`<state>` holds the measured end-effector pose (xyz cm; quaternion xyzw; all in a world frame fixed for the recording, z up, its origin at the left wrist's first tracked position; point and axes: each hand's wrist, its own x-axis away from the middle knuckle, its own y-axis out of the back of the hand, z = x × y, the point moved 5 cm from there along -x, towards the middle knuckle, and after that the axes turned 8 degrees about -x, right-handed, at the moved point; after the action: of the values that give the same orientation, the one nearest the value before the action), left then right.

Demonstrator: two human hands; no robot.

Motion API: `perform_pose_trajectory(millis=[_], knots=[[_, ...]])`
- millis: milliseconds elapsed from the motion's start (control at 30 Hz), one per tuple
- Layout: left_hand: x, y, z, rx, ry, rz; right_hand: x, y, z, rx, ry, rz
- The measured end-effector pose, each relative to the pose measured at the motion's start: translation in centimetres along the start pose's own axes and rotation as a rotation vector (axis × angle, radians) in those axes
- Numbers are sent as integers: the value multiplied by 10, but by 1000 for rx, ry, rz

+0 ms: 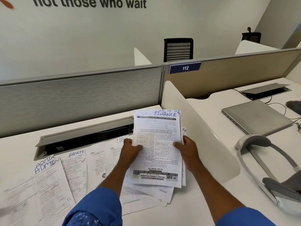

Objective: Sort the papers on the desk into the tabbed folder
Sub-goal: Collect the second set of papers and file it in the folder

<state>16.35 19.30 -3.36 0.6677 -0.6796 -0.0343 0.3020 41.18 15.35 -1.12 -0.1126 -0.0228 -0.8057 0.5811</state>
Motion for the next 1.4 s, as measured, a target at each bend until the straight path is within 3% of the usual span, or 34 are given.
perform_pose_trajectory(millis=[200, 467, 633, 767, 1100, 1300, 1400], knots=[[-2, 18, -9, 106, -97, -20, -5, -7, 30, -39, 64, 62], [9, 40, -37, 339, -152, -35, -3, -27, 75, -47, 292, 131], [20, 55, -58, 442, -243, -87, -3, -36, 91, -120, 268, 39], [26, 61, -64, 384, -302, -135, 1, -43, 92, -131, 264, 13], [42, 46, -39, 220, -195, -142, 4, -52, 30, -31, 93, 24], [41, 48, -53, 210, -223, -162, 2, -57, 46, -19, 134, 6], [39, 45, -46, 188, -184, -166, -3, -58, 36, 43, 71, 8]])
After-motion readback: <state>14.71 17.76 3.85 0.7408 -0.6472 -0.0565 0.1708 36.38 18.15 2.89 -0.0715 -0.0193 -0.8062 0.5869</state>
